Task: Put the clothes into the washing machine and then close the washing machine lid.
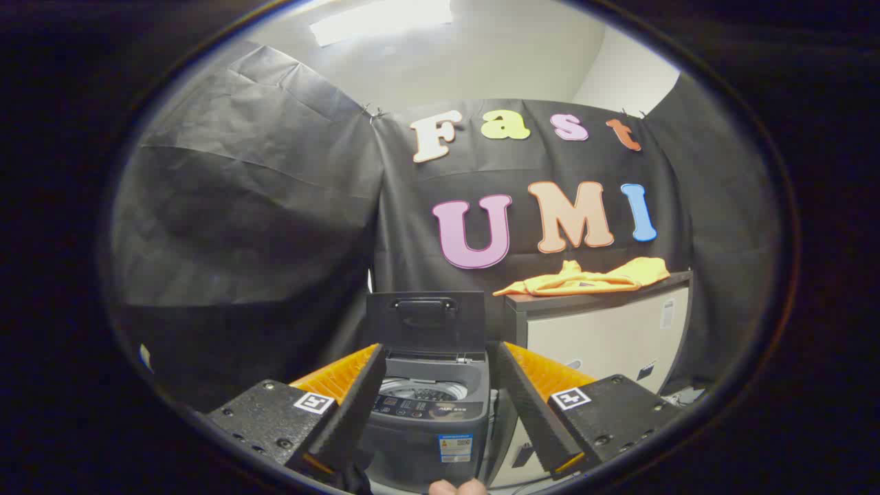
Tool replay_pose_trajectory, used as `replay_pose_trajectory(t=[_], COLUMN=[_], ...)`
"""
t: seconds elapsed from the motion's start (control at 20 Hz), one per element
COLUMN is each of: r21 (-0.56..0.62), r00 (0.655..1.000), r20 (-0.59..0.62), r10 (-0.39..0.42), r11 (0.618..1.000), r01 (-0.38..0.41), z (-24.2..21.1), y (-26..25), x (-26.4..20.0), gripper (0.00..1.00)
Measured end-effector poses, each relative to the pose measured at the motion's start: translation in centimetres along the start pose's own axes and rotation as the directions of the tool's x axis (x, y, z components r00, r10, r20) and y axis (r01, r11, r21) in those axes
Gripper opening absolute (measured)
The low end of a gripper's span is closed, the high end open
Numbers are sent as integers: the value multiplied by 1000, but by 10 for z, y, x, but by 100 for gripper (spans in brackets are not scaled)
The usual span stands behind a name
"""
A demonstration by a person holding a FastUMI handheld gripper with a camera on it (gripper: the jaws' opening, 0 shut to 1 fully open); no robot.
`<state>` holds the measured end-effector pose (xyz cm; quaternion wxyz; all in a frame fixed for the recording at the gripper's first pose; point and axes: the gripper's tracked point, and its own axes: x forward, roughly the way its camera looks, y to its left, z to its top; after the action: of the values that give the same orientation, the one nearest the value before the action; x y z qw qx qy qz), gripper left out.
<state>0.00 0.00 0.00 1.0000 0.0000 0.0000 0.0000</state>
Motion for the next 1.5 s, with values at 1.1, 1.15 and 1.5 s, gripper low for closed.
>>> replay_pose_trajectory(t=[1.1, 1.15, 1.5], r21=[-4, -6, -16], r00=[1000, 1000, 999], r20=[-8, -9, -21], r10=[-14, -14, -26], r11=[1000, 1000, 1000], r01=[14, 14, 26], z=[-2, -3, -4], y=[-6, -6, -10], x=[-1, 0, 1], gripper=[99, 98, 98])
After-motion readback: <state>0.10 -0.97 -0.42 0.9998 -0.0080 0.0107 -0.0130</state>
